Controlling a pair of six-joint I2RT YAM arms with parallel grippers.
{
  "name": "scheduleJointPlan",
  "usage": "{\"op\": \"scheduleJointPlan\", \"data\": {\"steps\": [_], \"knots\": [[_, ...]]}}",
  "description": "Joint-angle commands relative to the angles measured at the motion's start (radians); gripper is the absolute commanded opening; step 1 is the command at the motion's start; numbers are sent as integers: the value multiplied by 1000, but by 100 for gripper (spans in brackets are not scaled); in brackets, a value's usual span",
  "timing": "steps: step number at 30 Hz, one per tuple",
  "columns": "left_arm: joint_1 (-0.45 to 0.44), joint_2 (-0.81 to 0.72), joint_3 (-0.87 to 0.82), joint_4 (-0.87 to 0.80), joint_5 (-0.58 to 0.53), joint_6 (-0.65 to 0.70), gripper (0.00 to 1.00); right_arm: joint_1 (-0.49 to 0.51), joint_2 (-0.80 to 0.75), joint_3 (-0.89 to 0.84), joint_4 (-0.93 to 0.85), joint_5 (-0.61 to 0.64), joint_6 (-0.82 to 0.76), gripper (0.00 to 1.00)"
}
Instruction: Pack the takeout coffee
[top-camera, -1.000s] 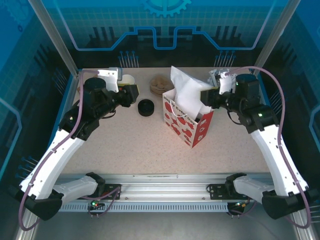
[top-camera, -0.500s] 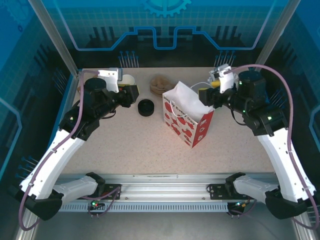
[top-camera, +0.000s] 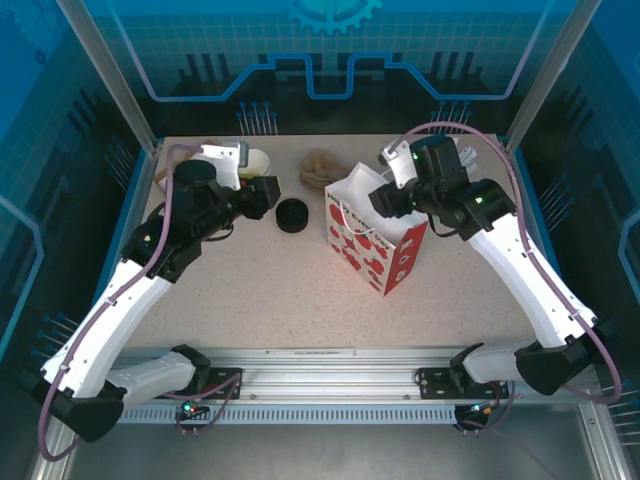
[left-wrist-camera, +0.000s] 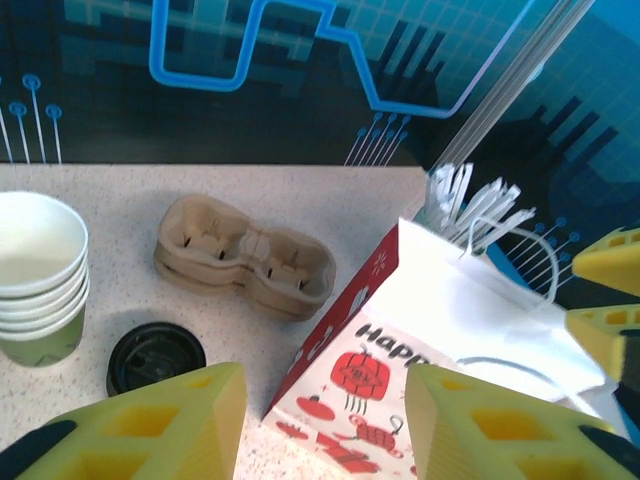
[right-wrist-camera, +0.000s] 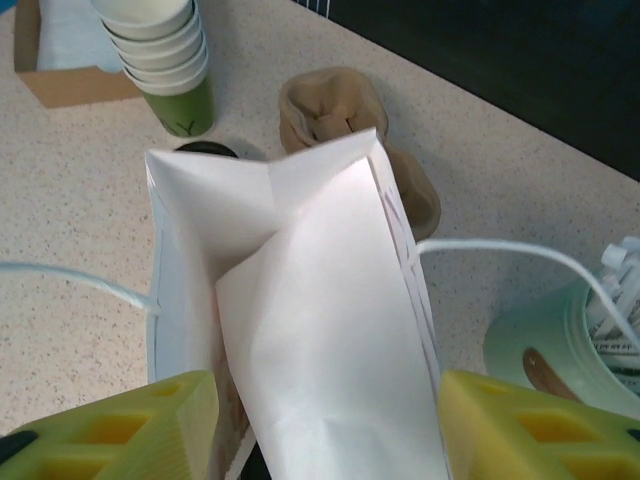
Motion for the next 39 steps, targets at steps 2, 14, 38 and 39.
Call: {"op": "scheduleJointPlan", "data": {"steps": [2, 14, 38, 39], "knots": [[-2, -43, -120, 59, -10, 17, 55, -9, -133, -82, 90, 36, 26, 63], [111, -202, -603, 518, -388, 50, 97, -390, -335, -490, 405, 310, 174, 97], [450, 271, -904, 1197, -171, 244, 99, -465, -78, -1094, 1256, 82, 115, 100], [451, 297, -911, 1237, -165, 247, 99, -459, -75, -1107, 1289, 87, 104, 100]]}}
